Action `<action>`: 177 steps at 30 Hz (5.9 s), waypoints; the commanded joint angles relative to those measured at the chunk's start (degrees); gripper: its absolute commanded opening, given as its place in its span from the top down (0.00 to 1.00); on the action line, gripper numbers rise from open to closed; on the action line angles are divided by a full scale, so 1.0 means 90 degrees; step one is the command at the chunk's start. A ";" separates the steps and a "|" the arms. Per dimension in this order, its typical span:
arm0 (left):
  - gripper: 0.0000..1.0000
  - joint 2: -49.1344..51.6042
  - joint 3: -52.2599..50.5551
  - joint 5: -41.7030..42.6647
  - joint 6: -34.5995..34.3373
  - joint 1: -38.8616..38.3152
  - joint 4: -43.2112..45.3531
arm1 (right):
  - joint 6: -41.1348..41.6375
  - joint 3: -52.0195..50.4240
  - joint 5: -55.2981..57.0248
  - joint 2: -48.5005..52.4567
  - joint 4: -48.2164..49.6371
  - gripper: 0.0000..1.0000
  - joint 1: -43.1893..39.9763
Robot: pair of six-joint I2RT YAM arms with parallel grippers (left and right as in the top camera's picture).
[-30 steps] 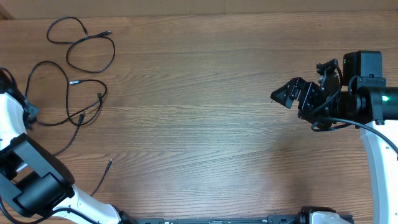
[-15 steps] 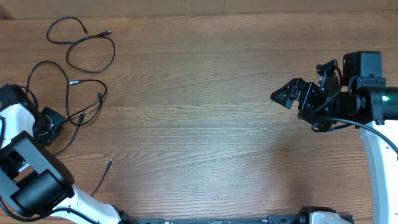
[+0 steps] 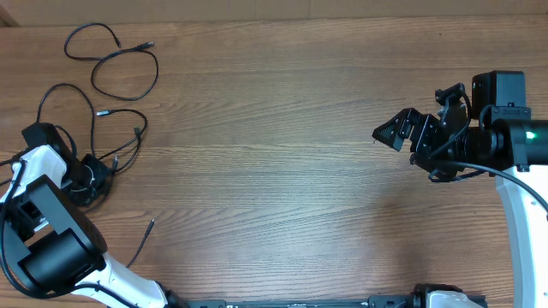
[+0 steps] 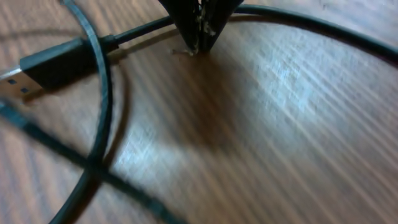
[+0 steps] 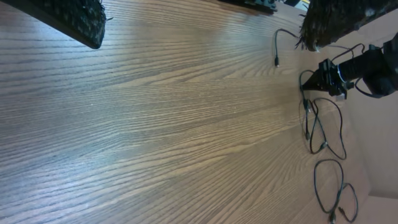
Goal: Untangle cables
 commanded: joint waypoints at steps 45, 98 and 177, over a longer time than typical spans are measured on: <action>0.11 -0.0160 0.1394 0.1134 0.0478 0.0270 -0.1382 | -0.0046 0.0078 0.0068 0.0019 0.0080 0.00 0.0000; 0.01 -0.8743 0.1387 0.2905 0.2431 -0.2997 -0.4913 | -0.0019 0.0078 0.1564 -0.4529 -0.1433 0.00 0.0000; 0.01 -0.8740 0.1387 0.2902 0.2431 -0.2997 -0.4913 | -0.1885 -0.6047 0.1654 -0.7606 0.5064 0.00 0.0265</action>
